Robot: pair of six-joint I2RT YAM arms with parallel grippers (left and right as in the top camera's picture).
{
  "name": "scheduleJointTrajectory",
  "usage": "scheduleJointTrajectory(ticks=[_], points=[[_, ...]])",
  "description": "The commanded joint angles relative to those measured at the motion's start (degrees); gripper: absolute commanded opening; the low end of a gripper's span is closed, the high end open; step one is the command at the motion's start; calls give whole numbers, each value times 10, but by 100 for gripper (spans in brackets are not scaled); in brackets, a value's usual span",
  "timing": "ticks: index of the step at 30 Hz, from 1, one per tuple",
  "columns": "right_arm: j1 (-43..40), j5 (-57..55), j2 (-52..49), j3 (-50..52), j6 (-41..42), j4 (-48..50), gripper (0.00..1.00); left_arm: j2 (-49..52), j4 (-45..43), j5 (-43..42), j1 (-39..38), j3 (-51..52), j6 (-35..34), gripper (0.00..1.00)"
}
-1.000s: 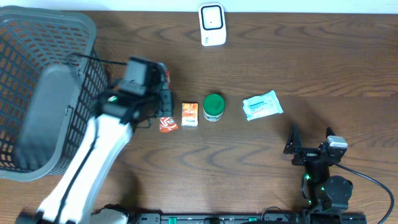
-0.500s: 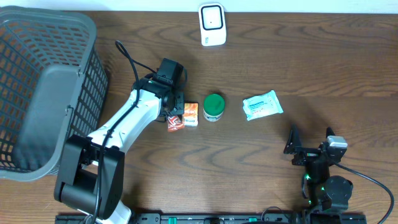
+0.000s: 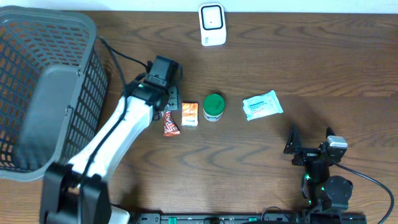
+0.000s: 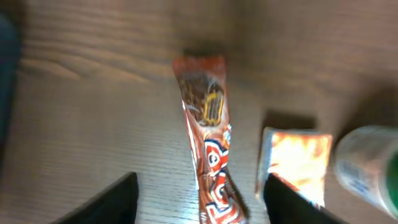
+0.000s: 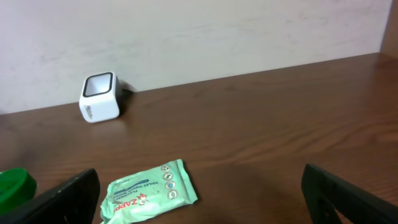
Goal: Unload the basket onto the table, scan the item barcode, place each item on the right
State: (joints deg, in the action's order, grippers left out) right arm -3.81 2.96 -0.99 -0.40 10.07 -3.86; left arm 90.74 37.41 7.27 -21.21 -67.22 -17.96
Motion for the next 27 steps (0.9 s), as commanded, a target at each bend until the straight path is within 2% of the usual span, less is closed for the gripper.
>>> scheduleJointTrajectory(ticks=[1, 15, 21, 27], points=[[3, -1, 2, 1, 6, -2, 99, -18, 0, 24, 0, -11, 5, 8], [3, -1, 2, 1, 6, -2, 99, 103, -2, 22, 0, -11, -65, 8], [3, -1, 2, 1, 6, -2, 99, 169, -4, -66, 0, -11, -66, 7], [3, -1, 2, 1, 6, -2, 99, 195, 5, -78, 0, -11, -65, 8]])
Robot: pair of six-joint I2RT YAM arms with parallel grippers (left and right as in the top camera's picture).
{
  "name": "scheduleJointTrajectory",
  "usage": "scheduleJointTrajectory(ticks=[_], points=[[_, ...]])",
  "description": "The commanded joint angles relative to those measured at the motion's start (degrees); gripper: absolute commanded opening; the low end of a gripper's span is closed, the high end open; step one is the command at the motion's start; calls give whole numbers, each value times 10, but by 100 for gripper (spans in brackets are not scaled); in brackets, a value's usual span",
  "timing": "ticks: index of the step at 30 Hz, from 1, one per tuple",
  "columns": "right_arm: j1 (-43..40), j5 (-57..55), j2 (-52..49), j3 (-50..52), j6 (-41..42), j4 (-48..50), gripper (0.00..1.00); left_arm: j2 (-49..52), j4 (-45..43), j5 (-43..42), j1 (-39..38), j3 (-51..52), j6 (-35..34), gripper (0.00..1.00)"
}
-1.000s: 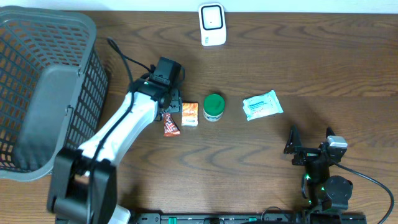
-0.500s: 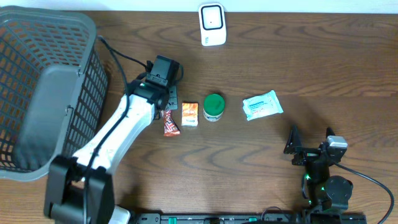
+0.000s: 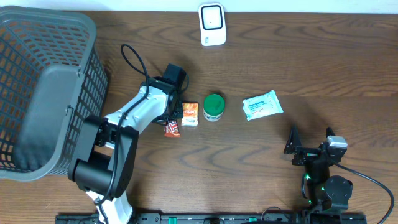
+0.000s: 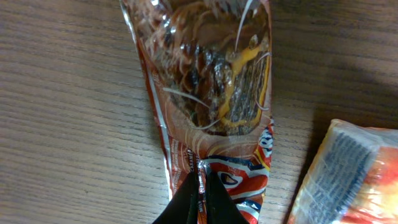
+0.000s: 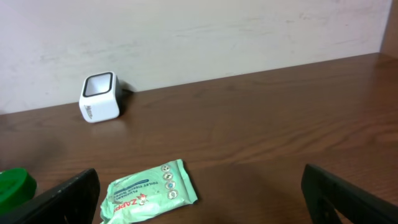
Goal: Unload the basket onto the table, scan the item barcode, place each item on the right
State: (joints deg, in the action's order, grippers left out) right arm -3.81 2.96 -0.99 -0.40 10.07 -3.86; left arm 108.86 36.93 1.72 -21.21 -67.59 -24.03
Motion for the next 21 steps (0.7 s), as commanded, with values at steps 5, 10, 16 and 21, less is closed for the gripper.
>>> scheduleJointTrajectory(ticks=[5, 10, 16, 21], points=[[3, -1, 2, 1, 6, -2, 99, 5, 37, 68, 0, -8, -3, 8], [3, -1, 2, 1, 6, -2, 99, -36, 75, 112, 1, -24, -3, 7], [3, -1, 2, 1, 6, -2, 99, -129, 73, 72, 0, -28, -3, 7], [3, -1, 2, 1, 6, -2, 99, -149, 72, -39, 0, -26, -3, 8]])
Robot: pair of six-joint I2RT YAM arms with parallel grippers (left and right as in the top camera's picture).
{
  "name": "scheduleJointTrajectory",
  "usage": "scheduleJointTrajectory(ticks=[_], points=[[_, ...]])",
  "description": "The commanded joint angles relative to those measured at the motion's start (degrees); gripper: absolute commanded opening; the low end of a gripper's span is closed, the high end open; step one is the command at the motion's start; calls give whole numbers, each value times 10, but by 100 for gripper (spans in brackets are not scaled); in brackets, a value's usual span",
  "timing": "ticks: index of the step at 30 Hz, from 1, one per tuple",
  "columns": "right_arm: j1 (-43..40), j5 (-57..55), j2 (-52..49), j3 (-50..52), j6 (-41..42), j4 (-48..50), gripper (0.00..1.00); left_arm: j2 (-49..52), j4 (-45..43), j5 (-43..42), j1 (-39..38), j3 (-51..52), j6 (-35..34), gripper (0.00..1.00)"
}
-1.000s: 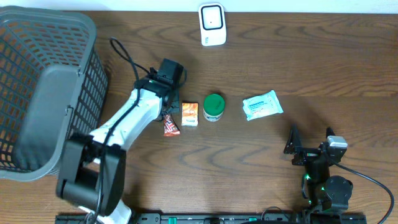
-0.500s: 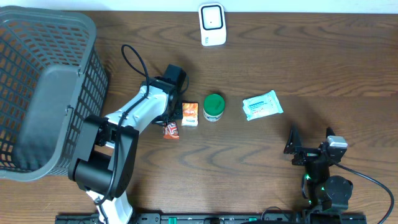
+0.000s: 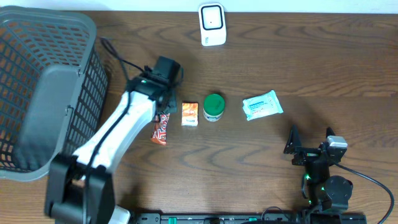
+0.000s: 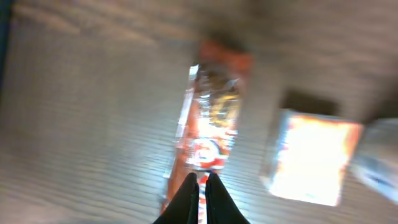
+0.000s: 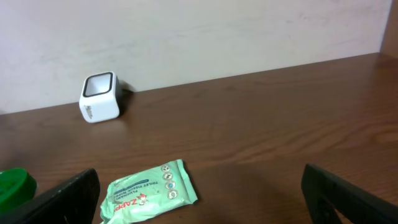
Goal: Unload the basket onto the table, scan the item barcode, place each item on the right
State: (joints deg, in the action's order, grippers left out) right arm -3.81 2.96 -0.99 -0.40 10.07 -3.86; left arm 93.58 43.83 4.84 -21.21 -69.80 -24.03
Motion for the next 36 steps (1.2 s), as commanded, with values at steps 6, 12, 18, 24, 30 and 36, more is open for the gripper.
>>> scheduleJointTrajectory(ticks=[6, 12, 18, 24, 30, 36], points=[[3, -1, 2, 1, 6, -2, 99, 21, -10, -85, 0, 30, -31, 7], [3, -1, 2, 1, 6, -2, 99, 39, -10, -85, 0, 69, -68, 7], [3, -1, 2, 1, 6, -2, 99, 55, -18, -82, 0, 97, -80, 7], [3, -1, 2, 1, 6, -2, 99, 58, -66, -80, 0, 122, -80, 7], [3, -1, 2, 1, 6, -2, 99, 61, -122, -16, 0, 163, -111, 8], [3, -1, 2, 1, 6, -2, 99, 84, -149, 10, 0, 189, -116, 7]])
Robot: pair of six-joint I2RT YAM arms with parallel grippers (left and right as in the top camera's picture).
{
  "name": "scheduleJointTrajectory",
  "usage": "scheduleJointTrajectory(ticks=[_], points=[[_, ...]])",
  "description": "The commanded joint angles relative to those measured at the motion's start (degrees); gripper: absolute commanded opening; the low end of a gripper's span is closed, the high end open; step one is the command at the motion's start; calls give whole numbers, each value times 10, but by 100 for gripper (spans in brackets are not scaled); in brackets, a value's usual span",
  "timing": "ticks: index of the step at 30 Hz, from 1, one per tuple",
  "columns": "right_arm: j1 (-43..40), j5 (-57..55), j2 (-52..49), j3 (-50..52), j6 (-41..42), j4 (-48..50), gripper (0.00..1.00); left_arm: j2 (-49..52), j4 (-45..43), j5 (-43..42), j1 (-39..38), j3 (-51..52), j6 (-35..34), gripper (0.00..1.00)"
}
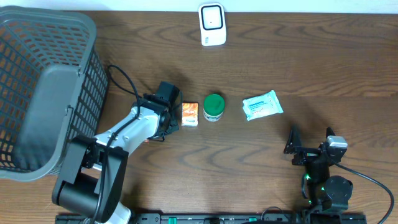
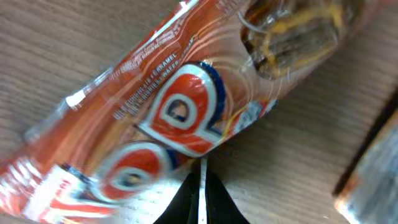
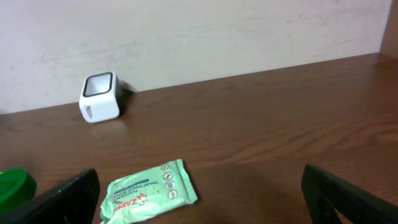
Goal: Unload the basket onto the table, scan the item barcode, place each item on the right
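A red and orange candy bar [image 2: 186,106] lies slantwise across the left wrist view, very close. My left gripper [image 2: 201,186] is shut, its tips meeting at the wrapper's lower edge with a thin pale sliver between them. From overhead the left gripper [image 1: 166,117] sits low on the table, hiding the bar, just left of the orange box [image 1: 189,114]. The white scanner [image 1: 212,24] stands at the far edge, also the scanner [image 3: 99,98] in the right wrist view. My right gripper [image 1: 309,152] rests open near the front right, nothing between its fingers [image 3: 62,199].
A dark mesh basket [image 1: 43,87] fills the left side. A green-lidded jar [image 1: 214,106] stands right of the orange box. A pale green wipes packet [image 1: 262,104] lies further right, ahead of the right gripper.
The left arm has dropped low over the table. The candy bar, then visible from overhead left of the box, is now covered by the gripper and fills the wrist view slantwise.
The left gripper first hung open over the candy bar beside the orange box. Then it was down and shut on the wrapper. Later the bar lay shifted left of the box under the still shut fingers. Now the gripper is low over it. The right arm never moved.
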State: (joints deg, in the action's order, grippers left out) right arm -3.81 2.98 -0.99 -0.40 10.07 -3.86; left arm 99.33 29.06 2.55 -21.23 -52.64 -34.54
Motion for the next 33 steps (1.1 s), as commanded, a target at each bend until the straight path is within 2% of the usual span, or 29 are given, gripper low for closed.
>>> scheduleJointTrajectory(ticks=[1, 6, 10, 18, 24, 33], points=[[3, -1, 2, 1, 6, -2, 99, 27, -1, 33, 0, 17, -6, 7], [3, -1, 2, 1, 6, -2, 99, 9, 16, 33, 0, -5, 48, 7], [3, -1, 2, 1, 6, -2, 99, -35, 46, 33, 0, -23, 49, 7], [3, -1, 2, 1, 6, -2, 99, -111, 49, 61, 0, -23, 47, 7], [3, -1, 2, 1, 6, -2, 99, -81, 45, 120, 1, -19, 47, 8], [3, -1, 2, 1, 6, -2, 99, 32, -9, 128, 0, -19, 47, 7]])
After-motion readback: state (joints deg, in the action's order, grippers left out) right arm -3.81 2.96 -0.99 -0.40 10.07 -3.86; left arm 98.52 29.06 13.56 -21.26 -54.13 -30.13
